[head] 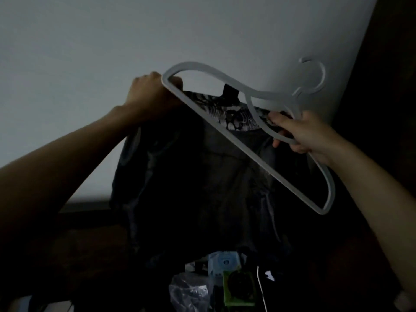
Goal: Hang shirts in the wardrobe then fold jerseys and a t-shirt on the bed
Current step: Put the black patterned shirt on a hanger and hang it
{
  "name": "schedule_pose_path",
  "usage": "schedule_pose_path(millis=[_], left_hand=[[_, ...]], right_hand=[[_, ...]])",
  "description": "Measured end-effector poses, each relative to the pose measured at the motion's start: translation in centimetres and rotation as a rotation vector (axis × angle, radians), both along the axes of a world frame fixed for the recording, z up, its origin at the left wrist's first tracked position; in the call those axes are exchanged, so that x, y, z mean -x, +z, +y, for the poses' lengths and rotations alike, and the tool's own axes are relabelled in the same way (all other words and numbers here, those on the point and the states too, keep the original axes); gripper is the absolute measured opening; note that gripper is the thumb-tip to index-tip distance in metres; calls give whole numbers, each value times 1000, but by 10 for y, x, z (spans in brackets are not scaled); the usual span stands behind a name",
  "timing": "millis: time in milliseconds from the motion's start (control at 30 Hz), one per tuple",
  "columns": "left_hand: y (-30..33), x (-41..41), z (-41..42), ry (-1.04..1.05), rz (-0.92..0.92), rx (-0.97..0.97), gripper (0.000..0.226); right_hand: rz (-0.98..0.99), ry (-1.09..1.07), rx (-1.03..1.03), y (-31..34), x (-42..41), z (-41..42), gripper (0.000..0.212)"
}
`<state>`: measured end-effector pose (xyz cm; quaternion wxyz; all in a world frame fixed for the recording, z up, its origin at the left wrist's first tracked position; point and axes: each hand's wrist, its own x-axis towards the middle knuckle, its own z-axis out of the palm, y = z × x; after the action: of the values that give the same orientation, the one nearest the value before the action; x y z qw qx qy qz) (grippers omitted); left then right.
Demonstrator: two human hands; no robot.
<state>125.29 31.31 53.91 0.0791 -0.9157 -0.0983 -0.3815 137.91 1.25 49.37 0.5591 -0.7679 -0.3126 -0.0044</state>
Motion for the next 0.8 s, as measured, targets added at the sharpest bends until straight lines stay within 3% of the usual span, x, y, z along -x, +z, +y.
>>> schedule_pose_path(millis=[67,133,233,300,400,500,600,800], left_hand=[[8,-13,-1,70,42,-169,33],[12,-23,2,75,153,-197,41],[14,-34,3,-57,229,91,46],[13,-40,1,-159,233,235,44],[16,-49,2,-234,160,375,17],[23,-51,-3,-278,75,456,34],[30,-51,-17,-342,106,510,30],[21,-51,-53,-432,232,610,31]], right_hand=[[-80,-80,-55,8,-3,-10,35],[-219,-173,-78,16,-6,-19,28],[-419,-388,58,19,-8,-27,45],[-472,-464,123,19,-6,-30,44],[-380,-325,135,18,-2,-35,29],[-354,-195,238,11,9,-37,29],[-261,-35,214,-3,34,-33,25],[37,75,371,-29,68,-14,57]])
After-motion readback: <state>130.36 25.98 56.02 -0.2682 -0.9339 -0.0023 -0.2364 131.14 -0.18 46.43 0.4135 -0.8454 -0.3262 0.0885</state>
